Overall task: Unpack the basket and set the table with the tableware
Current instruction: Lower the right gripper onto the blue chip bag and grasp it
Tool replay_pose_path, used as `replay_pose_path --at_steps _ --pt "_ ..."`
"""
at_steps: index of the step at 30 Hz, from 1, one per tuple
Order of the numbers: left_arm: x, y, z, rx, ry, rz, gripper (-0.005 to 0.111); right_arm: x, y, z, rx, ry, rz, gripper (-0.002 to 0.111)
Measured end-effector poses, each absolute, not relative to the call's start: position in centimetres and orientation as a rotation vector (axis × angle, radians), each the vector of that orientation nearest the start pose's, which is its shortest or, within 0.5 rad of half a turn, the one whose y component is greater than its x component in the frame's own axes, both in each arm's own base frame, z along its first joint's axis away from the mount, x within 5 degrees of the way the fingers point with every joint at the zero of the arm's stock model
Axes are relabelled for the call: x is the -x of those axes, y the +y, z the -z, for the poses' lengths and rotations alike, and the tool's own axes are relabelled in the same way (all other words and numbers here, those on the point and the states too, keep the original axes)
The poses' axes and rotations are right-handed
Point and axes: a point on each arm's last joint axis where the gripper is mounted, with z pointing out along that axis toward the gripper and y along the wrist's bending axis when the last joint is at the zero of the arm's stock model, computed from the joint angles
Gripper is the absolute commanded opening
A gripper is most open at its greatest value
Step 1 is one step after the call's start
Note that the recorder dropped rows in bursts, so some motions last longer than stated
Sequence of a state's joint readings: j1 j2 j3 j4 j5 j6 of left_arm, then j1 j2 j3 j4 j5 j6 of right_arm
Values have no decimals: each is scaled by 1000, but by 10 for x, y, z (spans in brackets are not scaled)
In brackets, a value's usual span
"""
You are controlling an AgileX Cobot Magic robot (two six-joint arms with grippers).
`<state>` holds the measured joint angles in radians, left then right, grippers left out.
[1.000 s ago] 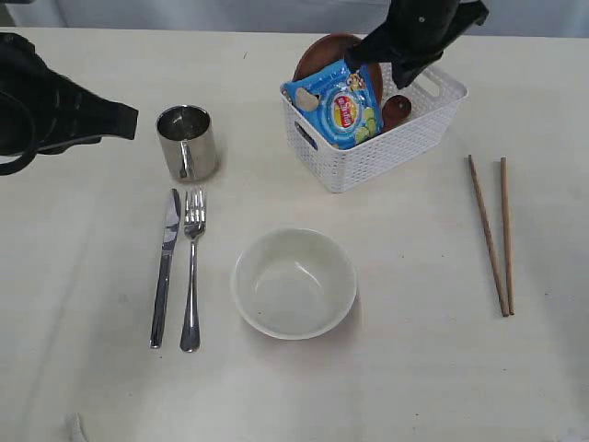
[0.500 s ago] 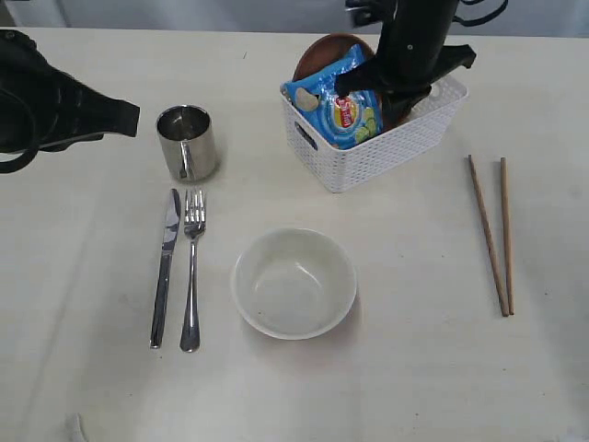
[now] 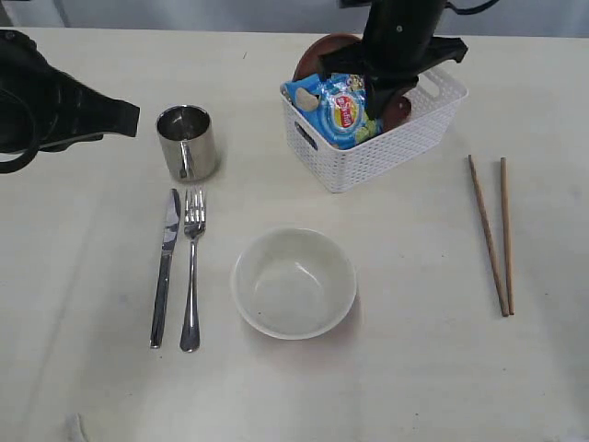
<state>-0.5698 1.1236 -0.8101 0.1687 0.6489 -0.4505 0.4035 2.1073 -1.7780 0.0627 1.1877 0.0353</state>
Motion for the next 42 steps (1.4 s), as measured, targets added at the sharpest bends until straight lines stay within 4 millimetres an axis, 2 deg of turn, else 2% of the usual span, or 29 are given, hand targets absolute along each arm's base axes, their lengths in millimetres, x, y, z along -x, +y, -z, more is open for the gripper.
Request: replay_pose_path --at_steps 2,5,6,7,8,9,10,12,14,18,22,25,27,29,34,40,42 --pt "-191 -111 -290 -265 2438 272 0 -405 176 -221 521 2929 -138 8" --pt "-191 -111 -290 -265 2438 272 0 -411 169 -222 562 2878 -134 31" --pt "-191 -111 -290 -265 2438 272 0 -412 167 -222 592 2864 -131 54" --pt "-191 -111 -290 -265 2438 272 0 -417 161 -223 659 2824 -120 64" --pt "-191 -111 -290 -265 2438 272 0 -419 159 -223 676 2809 -116 70" --pt "-191 -111 -290 -265 2438 272 0 -424 152 -224 660 2785 -116 68" --pt "-191 -111 -290 -265 2438 272 0 -426 148 -224 642 2777 -119 60" --pt "-191 -111 -290 -265 2438 272 0 -430 140 -224 596 2775 -156 52" --pt "-191 -111 -290 -265 2438 272 0 -429 140 -225 645 2771 -238 52" --pt "-191 -111 -290 -265 2438 272 0 -422 154 -226 843 2721 -377 52" --pt "-191 -111 -290 -265 2438 272 0 -426 159 -228 877 2645 -349 54" --pt "-191 -111 -290 -265 2438 272 0 -430 159 -227 860 2614 -338 64" --pt "-191 -111 -290 -265 2438 272 0 -433 160 -220 853 2614 -335 71" --pt "-191 -111 -290 -265 2438 272 0 -435 161 -210 852 2628 -335 74" --pt "-191 -111 -290 -265 2436 273 0 -441 162 -181 854 2679 -337 73" --pt "-191 -111 -291 -266 2432 276 0 -446 168 -171 898 2621 -384 73" --pt "-191 -111 -291 -266 2432 276 0 -446 170 -169 923 2598 -414 65"
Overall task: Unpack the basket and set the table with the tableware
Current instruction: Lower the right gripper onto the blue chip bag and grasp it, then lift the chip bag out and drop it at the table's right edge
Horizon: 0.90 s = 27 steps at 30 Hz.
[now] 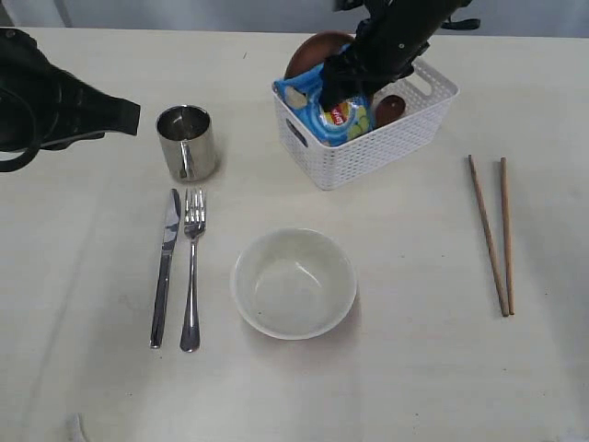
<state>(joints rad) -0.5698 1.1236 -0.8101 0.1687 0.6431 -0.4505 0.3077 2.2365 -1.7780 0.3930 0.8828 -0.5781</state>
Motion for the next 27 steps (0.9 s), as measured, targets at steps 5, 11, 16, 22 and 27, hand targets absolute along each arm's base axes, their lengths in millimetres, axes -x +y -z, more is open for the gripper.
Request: replay_pose_path --at_steps 5,11,16,22,27 --pt "-191 -112 -291 -266 2428 278 0 -447 172 -166 934 2582 -443 16" --pt "-191 -112 -291 -266 2422 282 0 -448 172 -165 941 2571 -436 0" --pt "-192 -112 -291 -266 2418 285 0 -448 172 -165 943 2568 -435 0" --pt "-192 -112 -291 -266 2416 286 0 -447 170 -176 929 2564 -397 0" --pt "-192 -112 -291 -266 2415 287 0 -444 162 -206 910 2524 -292 0"
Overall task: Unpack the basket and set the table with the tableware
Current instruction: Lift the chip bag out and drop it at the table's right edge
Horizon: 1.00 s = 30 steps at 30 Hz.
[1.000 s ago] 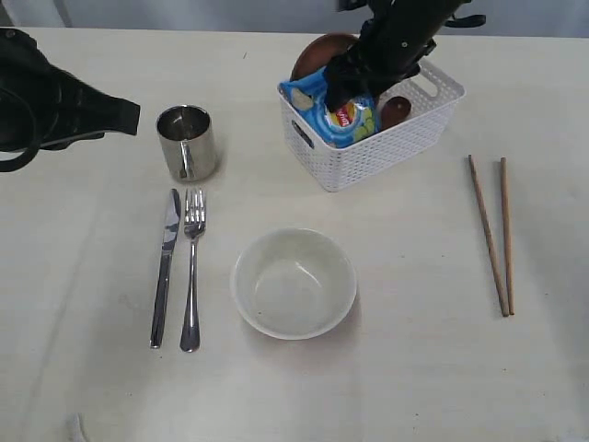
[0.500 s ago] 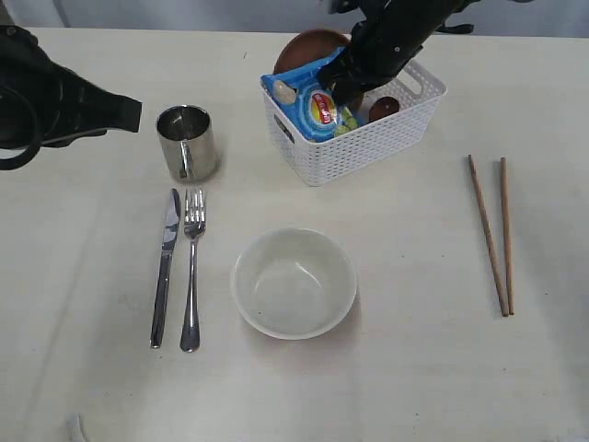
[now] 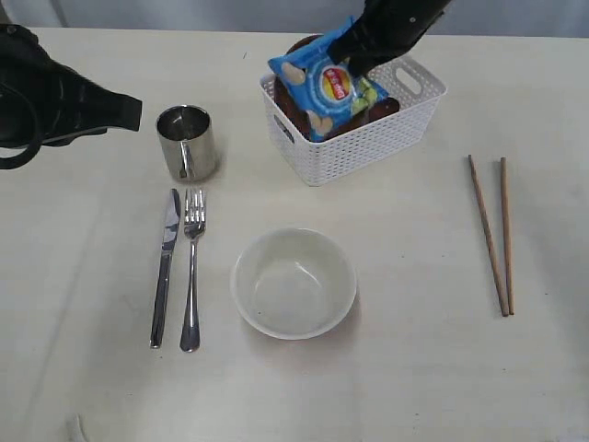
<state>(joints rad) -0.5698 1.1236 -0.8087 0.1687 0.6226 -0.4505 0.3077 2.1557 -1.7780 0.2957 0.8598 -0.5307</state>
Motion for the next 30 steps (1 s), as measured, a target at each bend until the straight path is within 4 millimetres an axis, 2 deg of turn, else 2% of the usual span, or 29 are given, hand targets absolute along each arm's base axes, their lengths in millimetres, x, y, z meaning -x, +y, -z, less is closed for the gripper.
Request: replay_pose_path --at_steps 7,10,13,16,19,25,27,30 --pt "-192 -112 -291 -266 2415 287 0 -432 157 -261 862 2426 -258 -1" --pt "-192 -112 -292 -266 2412 288 0 -426 150 -284 824 2399 -186 -1" --pt "-192 -112 -292 -266 2412 288 0 -421 135 -306 737 2388 -44 -1" --pt "-192 -112 -292 -266 2412 288 0 -418 109 -324 599 2402 53 -1" --pt "-192 -112 -291 -266 2416 286 0 -418 70 -329 414 2481 103 -1" --pt "-191 -112 -291 -266 2422 282 0 -411 -12 -319 -8 2689 107 -1" --pt "-191 -112 -291 -266 2422 282 0 -407 -29 -312 -109 2730 82 -1" --pt "-191 -112 -291 -267 2426 281 0 -398 -53 -293 -242 2800 53 -1"
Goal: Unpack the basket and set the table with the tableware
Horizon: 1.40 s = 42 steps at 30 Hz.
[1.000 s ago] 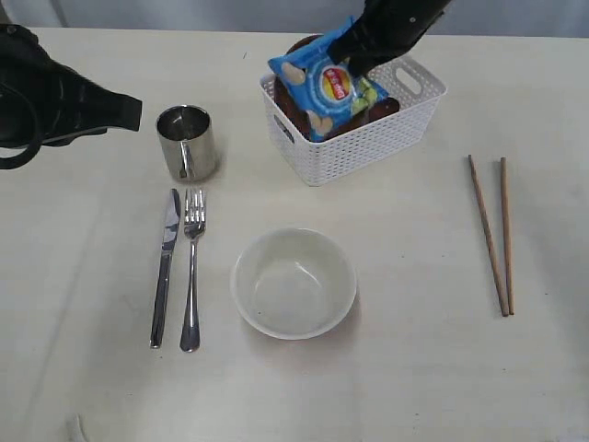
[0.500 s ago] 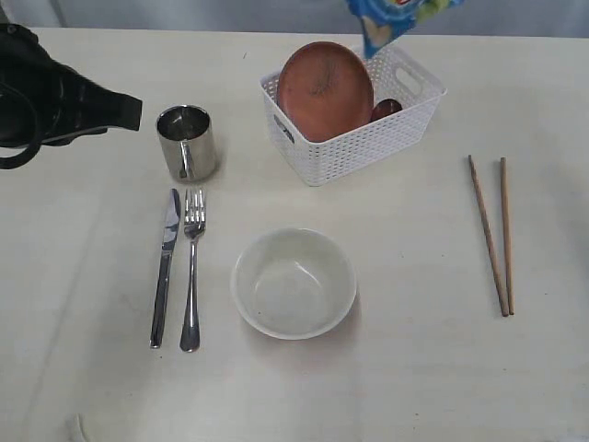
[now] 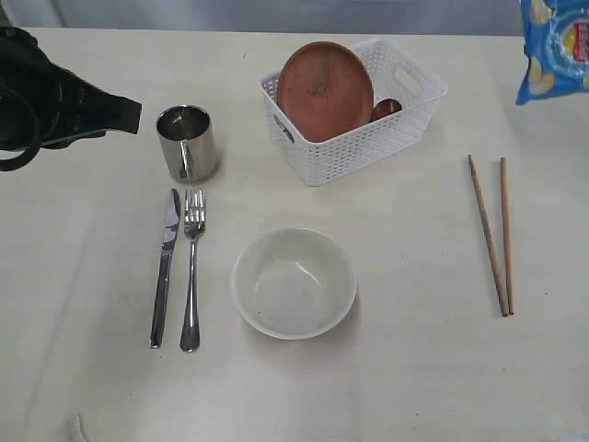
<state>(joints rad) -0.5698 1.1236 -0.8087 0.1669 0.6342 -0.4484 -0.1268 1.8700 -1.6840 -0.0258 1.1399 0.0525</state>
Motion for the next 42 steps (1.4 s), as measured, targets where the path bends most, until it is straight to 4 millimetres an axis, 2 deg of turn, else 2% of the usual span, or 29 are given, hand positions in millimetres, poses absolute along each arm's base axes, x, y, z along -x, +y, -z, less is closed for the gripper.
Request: replay_pose_path --at_steps 4,7,13,15,19,21,23,28,30,31,32,34,36,37,38,39,40,42 --pt "-191 -112 -291 -274 2425 280 0 -382 -76 -256 -387 2887 36 -1" --pt "-191 -112 -291 -274 2425 280 0 -373 -91 -236 -485 2907 37 -1" --pt "-191 -112 -291 -277 2425 279 0 -361 -115 -221 -648 2906 37 0" --pt "-191 -112 -291 -277 2425 279 0 -360 -119 -218 -684 2907 36 8" --pt "-191 -112 -291 -277 2425 279 0 -362 -120 -207 -717 2933 22 44" --pt "-191 -112 -291 -279 2424 278 0 -363 -119 -205 -729 2937 2 57" --pt "-191 -112 -291 -279 2424 278 0 -364 -119 -204 -737 2930 -10 60" --pt "-191 -112 -291 -279 2424 278 0 -371 -113 -209 -762 2873 -131 57" --pt "-191 -112 -291 -279 2424 278 0 -384 -98 -220 -660 2822 -295 57" --pt "-191 -112 -291 -279 2424 278 0 -395 -79 -231 -539 2770 -439 57" --pt "-191 -112 -291 -279 2424 278 0 -402 -66 -238 -447 2734 -505 57" --pt "-191 -112 -291 -281 2424 277 0 -416 -23 -257 -163 2634 -633 53" --pt "-191 -112 -291 -283 2423 277 0 -425 23 -268 95 2560 -643 38" --pt "-191 -112 -291 -286 2423 276 0 -429 49 -270 198 2530 -637 35" --pt "-191 -112 -291 -286 2423 276 0 -431 64 -270 254 2517 -633 33" --pt "-191 -112 -291 -288 2421 276 0 -434 78 -268 310 2508 -623 35" --pt "-192 -112 -291 -288 2415 280 0 -439 100 -263 391 2503 -614 39" --pt "-192 -113 -292 -288 2407 285 0 -448 120 -252 471 2516 -610 50"
